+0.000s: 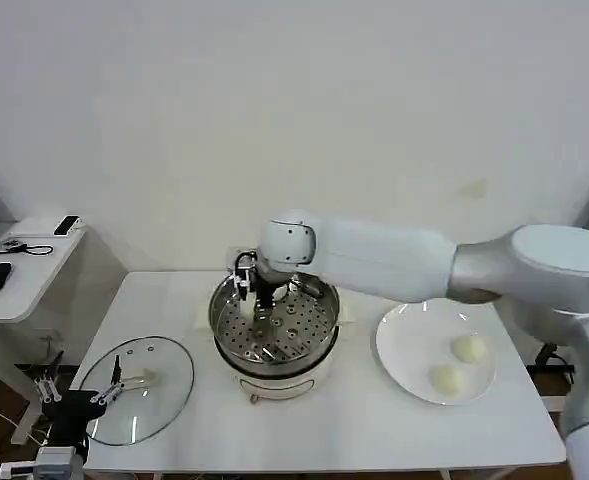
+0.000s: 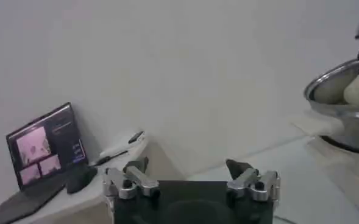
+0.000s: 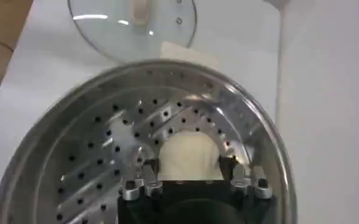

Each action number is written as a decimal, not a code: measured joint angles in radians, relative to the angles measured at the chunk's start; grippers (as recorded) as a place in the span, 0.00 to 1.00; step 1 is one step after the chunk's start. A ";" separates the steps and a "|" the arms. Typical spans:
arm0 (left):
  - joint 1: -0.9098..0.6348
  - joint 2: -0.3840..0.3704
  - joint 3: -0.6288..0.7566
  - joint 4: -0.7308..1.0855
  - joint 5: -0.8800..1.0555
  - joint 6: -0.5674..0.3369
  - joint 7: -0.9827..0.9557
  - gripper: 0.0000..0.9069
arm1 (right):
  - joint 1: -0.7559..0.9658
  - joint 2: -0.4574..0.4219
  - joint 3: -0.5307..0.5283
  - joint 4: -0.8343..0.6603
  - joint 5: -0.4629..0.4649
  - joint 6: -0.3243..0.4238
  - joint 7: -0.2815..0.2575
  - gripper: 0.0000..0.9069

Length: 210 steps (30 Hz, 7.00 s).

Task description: Take steamed baozi put them in steamer then cover it.

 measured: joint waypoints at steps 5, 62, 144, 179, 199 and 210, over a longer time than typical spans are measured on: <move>-0.001 -0.001 -0.001 0.000 0.000 0.000 0.000 1.00 | -0.023 0.047 0.011 -0.056 -0.011 0.003 0.002 0.72; -0.044 0.071 0.076 0.037 -0.028 0.012 0.014 1.00 | 0.155 -0.821 -0.087 0.470 -0.287 0.276 -0.177 1.00; -0.026 0.051 0.065 0.046 -0.005 0.015 0.013 1.00 | -0.328 -0.798 0.399 0.170 -0.517 0.350 -0.298 0.70; 0.013 0.010 0.000 -0.003 -0.002 0.013 0.011 1.00 | 0.024 -0.220 0.064 0.147 -0.400 0.530 -0.292 0.70; 0.009 0.006 -0.006 0.003 -0.010 0.009 0.010 1.00 | 0.011 -0.141 -0.021 0.170 -0.463 0.680 -0.315 1.00; 0.004 0.012 -0.006 0.007 -0.014 0.009 0.010 1.00 | 0.026 -0.155 -0.009 0.170 -0.476 0.695 -0.301 1.00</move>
